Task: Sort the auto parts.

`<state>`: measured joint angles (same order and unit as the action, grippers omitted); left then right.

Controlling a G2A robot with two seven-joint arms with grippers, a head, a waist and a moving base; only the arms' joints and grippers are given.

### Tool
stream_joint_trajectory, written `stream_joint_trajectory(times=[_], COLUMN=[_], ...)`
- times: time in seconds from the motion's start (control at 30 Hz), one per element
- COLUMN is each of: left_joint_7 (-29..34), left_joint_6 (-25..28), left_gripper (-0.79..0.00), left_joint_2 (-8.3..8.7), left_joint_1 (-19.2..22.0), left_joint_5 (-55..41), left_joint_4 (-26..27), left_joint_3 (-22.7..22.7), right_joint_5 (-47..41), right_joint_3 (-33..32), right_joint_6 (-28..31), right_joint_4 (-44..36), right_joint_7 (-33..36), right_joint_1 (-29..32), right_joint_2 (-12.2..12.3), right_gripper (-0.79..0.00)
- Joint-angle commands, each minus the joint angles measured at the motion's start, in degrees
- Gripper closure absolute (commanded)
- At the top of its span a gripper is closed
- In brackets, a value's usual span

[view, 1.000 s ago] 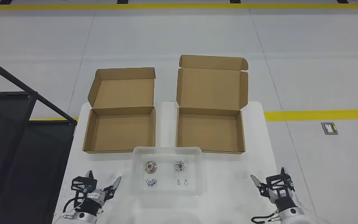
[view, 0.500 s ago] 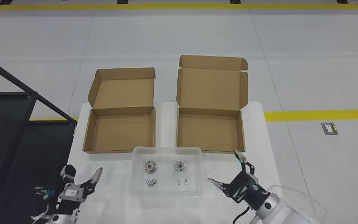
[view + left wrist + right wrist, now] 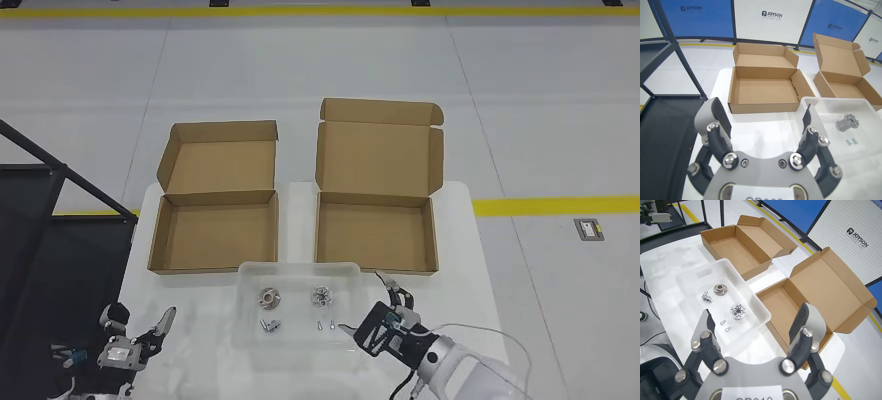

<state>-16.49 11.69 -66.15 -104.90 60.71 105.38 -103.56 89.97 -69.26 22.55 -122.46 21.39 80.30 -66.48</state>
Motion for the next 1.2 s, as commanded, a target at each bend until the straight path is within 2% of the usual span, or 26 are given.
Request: stream_joint_trajectory(times=[0.0, 0.1, 0.17, 0.33, 0.5, 0.67, 0.83, 1.17], left_joint_7=[0.00, 0.57, 1.79, 2.99, 3.32, 3.51, 3.66, 3.66], left_joint_6=[0.00, -0.49, -1.21, -0.54, -0.18, -1.42, -1.64, -1.64], left_gripper=[-0.785, -0.785, -0.785, -0.785, -0.785, -0.785, -0.785, -0.785], left_joint_2=[0.00, -0.02, -0.05, -0.12, -0.24, -0.46, -0.50, -0.50], left_joint_1=[0.00, 0.14, 1.06, 2.78, 3.51, 3.69, 3.63, 3.63], left_joint_5=[0.00, 0.05, 0.94, 2.18, 2.55, 2.11, 2.08, 2.08], left_joint_4=[0.00, -0.25, -0.42, -1.26, -1.25, -1.02, -0.93, -0.93], left_joint_3=[0.00, -0.02, 0.35, 1.40, 1.91, 1.93, 1.89, 1.89], right_joint_5=[0.00, 0.51, 2.20, -1.10, -5.19, -12.52, -16.88, -17.08], right_joint_3=[0.00, 1.48, 3.95, 14.71, 24.23, 29.08, 31.40, 31.51], right_joint_6=[0.00, 2.73, 5.19, 11.16, 11.57, 8.53, 5.85, 5.92], right_joint_4=[0.00, -0.90, 0.24, 5.62, 13.92, 22.24, 27.08, 27.21], right_joint_7=[0.01, -2.87, -1.40, 5.57, 15.15, 23.48, 31.64, 32.06], right_joint_1=[0.00, -0.44, -2.54, -14.89, -26.89, -34.54, -37.62, -37.77], right_joint_2=[0.00, 0.02, -0.13, -2.23, -5.42, -8.40, -10.10, -10.17], right_gripper=[-0.785, -0.785, -0.785, -0.785, -0.785, -0.785, -0.785, -0.785])
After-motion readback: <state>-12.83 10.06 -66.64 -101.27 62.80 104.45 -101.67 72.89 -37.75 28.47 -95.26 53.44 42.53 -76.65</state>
